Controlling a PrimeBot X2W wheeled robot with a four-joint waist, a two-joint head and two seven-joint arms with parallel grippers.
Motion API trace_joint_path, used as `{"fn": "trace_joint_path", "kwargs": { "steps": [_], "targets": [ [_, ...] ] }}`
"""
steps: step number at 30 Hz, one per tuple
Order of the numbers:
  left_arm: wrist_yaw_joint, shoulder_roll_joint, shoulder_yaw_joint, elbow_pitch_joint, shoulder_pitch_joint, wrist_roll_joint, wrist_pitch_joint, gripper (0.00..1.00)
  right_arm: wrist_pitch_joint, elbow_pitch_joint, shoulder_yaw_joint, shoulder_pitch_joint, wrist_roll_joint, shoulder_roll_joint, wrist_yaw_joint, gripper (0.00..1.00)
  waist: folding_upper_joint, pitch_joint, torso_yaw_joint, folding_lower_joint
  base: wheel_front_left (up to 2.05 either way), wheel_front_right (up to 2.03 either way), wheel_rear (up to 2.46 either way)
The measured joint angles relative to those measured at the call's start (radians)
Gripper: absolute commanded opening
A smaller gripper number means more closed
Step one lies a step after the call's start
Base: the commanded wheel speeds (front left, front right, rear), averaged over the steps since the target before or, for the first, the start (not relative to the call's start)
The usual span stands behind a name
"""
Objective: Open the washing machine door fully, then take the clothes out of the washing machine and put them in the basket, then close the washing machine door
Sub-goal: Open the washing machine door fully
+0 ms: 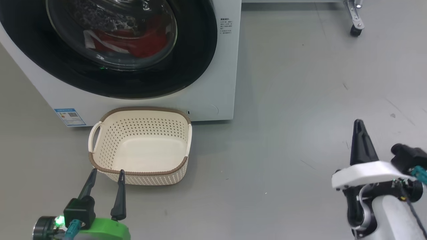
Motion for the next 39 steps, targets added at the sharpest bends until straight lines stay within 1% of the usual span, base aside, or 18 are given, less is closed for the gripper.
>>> {"fn": "trace_joint_path", "kwargs": {
  "steps": [2, 6, 10, 16, 19, 21, 23, 26, 32, 36, 39],
  "targets": [
    [-0.009, 0.0, -0.003, -0.005, -0.011, 0.0, 0.0, 1.0, 0.019, -0.008, -0.025, -0.04, 0.062, 0.002, 0.009, 0.0, 0.0, 0.02, 0.004, 0.0, 0.0, 0.0, 0.0],
    [-0.016, -0.001, -0.002, -0.012, -0.036, 0.0, 0.0, 1.0, 0.065, -0.015, -0.087, -0.12, 0.214, 0.013, 0.009, 0.0, 0.0, 0.062, 0.014, 0.0, 0.0, 0.0, 0.0],
    [-0.03, -0.002, -0.005, -0.026, -0.071, 0.0, -0.001, 1.0, 0.114, -0.017, -0.121, -0.208, 0.285, 0.012, 0.007, 0.0, 0.0, 0.107, 0.029, 0.0, 0.0, 0.0, 0.0],
    [-0.043, -0.005, -0.018, -0.038, -0.119, -0.001, -0.001, 1.0, 0.19, -0.03, -0.17, -0.349, 0.421, 0.011, -0.016, 0.0, 0.0, 0.178, 0.061, 0.0, 0.0, 0.0, 0.0],
    [-0.044, -0.008, -0.019, -0.048, -0.143, -0.01, -0.001, 1.0, 0.231, -0.034, -0.173, -0.421, 0.466, 0.01, -0.026, 0.0, 0.0, 0.215, 0.081, 0.0, 0.0, 0.0, 0.0],
    [-0.052, -0.008, -0.017, -0.057, -0.158, -0.016, -0.001, 1.0, 0.274, -0.026, -0.171, -0.47, 0.515, 0.008, -0.036, 0.0, 0.0, 0.24, 0.094, 0.0, 0.0, 0.0, 0.0],
    [-0.053, -0.009, -0.016, -0.06, -0.176, -0.021, -0.001, 1.0, 0.303, -0.014, -0.167, -0.51, 0.532, 0.008, -0.039, 0.0, 0.0, 0.265, 0.107, 0.0, 0.0, 0.0, 0.0],
    [-0.06, -0.011, -0.016, -0.061, -0.199, -0.028, -0.001, 1.0, 0.349, -0.002, -0.16, -0.573, 0.576, 0.005, -0.054, 0.0, 0.0, 0.302, 0.127, 0.0, 0.0, 0.0, 0.0],
    [-0.067, -0.015, -0.019, -0.063, -0.239, -0.037, -0.001, 1.0, 0.419, 0.017, -0.157, -0.722, 0.637, 0.001, -0.065, 0.0, 0.0, 0.372, 0.163, 0.0001, 0.0, 0.0, 0.0],
    [-0.07, -0.019, -0.025, -0.064, -0.275, -0.04, -0.001, 1.0, 0.453, 0.041, -0.161, -0.798, 0.653, -0.003, -0.08, 0.0, 0.0, 0.416, 0.186, 0.0001, 0.0, 0.0, 0.0],
    [-0.072, -0.021, -0.024, -0.064, -0.296, -0.051, -0.001, 1.0, 0.472, 0.064, -0.162, -0.858, 0.664, -0.003, -0.081, 0.0, 0.0, 0.447, 0.202, 0.0001, 0.0, 0.0, 0.0]
  ]
}}
